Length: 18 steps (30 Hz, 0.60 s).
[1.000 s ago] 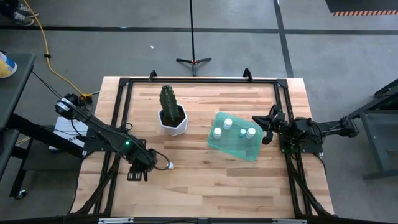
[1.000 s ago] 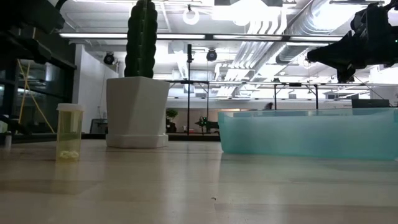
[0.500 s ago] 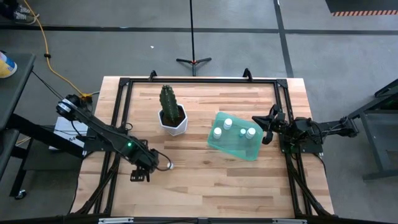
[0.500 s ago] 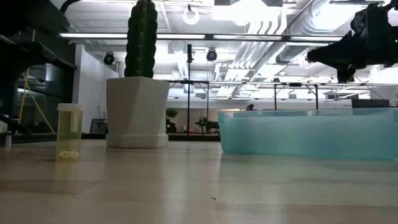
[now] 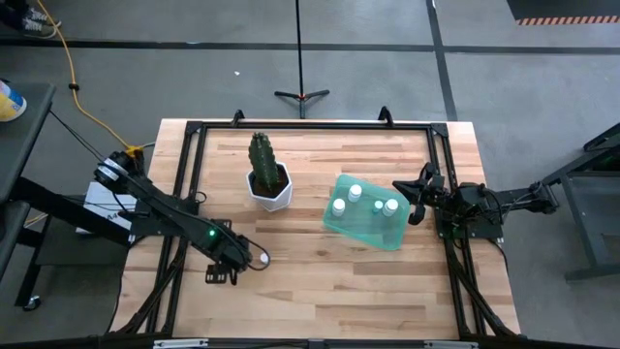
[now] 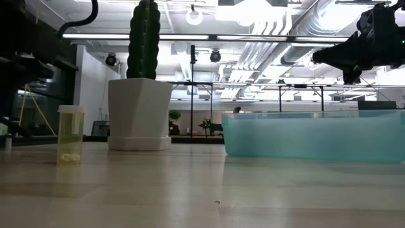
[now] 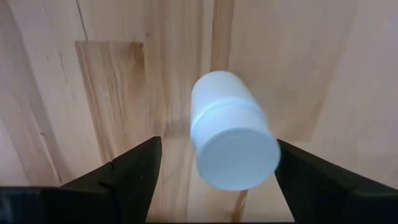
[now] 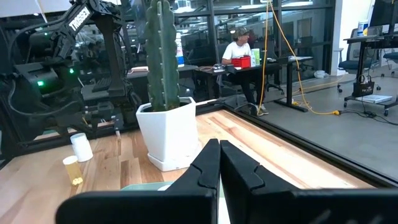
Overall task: Pick and place pill bottles into a basket
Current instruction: Put the white pill bottle into the light green bin
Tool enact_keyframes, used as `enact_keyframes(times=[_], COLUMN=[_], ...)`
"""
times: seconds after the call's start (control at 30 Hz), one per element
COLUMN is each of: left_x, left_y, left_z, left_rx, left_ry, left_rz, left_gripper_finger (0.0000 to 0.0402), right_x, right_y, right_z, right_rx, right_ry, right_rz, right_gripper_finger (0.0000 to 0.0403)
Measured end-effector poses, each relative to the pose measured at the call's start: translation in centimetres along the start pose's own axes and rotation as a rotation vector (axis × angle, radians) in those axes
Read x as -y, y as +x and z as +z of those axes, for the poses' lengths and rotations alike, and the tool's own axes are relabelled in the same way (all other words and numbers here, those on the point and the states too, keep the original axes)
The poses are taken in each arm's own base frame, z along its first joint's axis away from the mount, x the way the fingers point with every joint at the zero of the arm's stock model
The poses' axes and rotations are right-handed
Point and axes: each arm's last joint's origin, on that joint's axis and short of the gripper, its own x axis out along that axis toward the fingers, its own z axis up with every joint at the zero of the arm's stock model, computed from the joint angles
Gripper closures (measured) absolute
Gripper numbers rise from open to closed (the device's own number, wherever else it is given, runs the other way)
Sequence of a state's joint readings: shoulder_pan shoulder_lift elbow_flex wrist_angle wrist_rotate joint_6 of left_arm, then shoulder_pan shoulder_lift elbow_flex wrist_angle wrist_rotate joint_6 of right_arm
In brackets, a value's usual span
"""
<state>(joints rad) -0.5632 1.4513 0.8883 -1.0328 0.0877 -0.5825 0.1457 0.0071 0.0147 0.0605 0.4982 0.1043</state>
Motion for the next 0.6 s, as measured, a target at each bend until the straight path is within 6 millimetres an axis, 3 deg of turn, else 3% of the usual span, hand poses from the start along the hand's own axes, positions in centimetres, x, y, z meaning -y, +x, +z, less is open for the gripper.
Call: enact_keyframes(times=[0.6], left_x=[-0.2], left_y=[1.4], left_z=[0.0], left_rx=[0.029], left_ry=[0.004], left_rz=[-0.019], left_gripper_finger=[0.0114], right_x=[0.0], right_y=[0.0], right_z=[0.0], right_rx=[0.002], right_ry=[0.012], right_rz=[0.004], right_gripper_finger=[0.0402])
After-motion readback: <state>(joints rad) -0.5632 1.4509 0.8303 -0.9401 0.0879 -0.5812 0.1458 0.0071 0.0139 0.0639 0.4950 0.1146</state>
